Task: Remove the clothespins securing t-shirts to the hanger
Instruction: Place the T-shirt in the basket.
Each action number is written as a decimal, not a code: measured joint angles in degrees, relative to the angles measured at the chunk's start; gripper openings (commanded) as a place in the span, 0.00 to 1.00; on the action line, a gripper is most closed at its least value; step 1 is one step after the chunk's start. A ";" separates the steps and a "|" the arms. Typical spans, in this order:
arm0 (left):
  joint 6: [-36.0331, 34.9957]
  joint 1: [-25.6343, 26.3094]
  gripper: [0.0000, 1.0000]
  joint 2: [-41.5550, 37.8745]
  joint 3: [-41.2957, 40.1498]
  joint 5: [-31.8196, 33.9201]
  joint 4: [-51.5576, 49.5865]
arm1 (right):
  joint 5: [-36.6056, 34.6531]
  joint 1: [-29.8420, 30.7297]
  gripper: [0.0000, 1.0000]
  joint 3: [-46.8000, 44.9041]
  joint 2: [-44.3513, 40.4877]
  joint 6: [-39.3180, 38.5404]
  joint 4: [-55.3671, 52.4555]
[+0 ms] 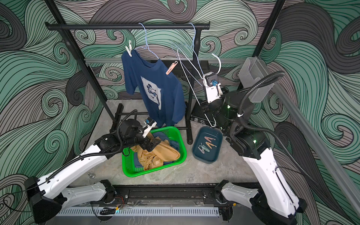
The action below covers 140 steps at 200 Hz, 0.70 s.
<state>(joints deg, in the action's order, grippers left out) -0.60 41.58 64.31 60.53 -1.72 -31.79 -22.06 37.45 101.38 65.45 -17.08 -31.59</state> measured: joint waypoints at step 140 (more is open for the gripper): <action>1.79 0.13 0.99 -8.33 17.38 -1.51 9.77 | 8.11 2.51 0.00 -2.45 -15.47 4.98 -14.56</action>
<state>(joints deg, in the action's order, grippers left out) 1.19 41.71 55.99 77.91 -3.22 -22.02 -13.96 39.97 98.94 49.98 -12.10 -46.15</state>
